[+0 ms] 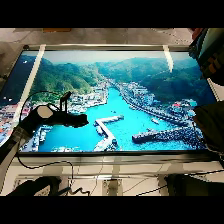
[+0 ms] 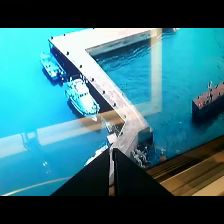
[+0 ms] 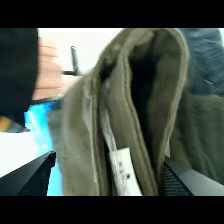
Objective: Fold the clothes and pants, and hang the long-sleeved shirts on hangers.
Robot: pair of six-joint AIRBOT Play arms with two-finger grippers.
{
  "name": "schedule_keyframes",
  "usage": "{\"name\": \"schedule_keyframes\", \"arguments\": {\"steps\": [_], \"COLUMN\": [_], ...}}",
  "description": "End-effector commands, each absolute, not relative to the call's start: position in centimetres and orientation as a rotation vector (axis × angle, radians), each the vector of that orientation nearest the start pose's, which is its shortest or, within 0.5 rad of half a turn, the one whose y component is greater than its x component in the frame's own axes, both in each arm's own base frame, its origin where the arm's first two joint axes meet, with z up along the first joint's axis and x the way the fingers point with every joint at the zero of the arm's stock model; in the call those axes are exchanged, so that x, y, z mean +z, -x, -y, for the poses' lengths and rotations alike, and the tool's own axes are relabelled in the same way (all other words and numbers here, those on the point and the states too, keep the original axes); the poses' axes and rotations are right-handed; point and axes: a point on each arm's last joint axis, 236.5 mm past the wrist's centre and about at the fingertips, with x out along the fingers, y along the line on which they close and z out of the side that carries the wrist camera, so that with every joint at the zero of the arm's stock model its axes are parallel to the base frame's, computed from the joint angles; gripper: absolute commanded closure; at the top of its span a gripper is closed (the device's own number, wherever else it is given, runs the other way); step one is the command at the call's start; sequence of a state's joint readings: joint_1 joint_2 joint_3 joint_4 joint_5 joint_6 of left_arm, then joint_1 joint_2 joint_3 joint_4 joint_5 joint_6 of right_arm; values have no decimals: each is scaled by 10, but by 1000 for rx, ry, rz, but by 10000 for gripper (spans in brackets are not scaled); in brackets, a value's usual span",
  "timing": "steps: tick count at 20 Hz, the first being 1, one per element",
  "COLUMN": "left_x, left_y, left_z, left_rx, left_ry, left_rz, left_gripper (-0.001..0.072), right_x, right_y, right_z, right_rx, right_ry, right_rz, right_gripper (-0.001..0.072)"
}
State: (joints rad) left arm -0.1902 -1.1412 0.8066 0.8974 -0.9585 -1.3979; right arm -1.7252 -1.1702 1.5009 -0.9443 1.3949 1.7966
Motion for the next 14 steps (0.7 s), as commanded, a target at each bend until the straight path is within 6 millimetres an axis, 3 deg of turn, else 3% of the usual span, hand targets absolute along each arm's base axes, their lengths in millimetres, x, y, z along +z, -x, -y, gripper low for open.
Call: {"name": "schedule_keyframes", "arguments": {"steps": [1, 3, 6, 8, 10, 14], "left_x": [-12, -12, -12, -12, -10, 2], "left_y": [-316, -319, -323, -329, -338, -354], "left_z": [175, 170, 163, 158, 152, 139], "left_rx": [-467, -463, -478, -478, -478, -452], "left_ry": [436, 433, 398, 380, 348, 348], "left_rz": [-1254, -1245, -1224, -1198, -1152, -1100], "left_gripper": [662, 661, 662, 666, 690, 690], "right_x": [190, 198, 216, 229, 236, 223], "right_y": [-56, -47, -28, -33, -53, -80], "right_z": [381, 384, 395, 401, 403, 393], "right_rx": [-1216, -1260, -1345, -1329, -1260, -1223], "right_ry": [-1316, -1270, -1174, -1147, -1154, -1116], "right_rz": [-294, -297, -276, -230, -200, -329], "right_gripper": [25, 32, 397, 683, 684, 685]}}
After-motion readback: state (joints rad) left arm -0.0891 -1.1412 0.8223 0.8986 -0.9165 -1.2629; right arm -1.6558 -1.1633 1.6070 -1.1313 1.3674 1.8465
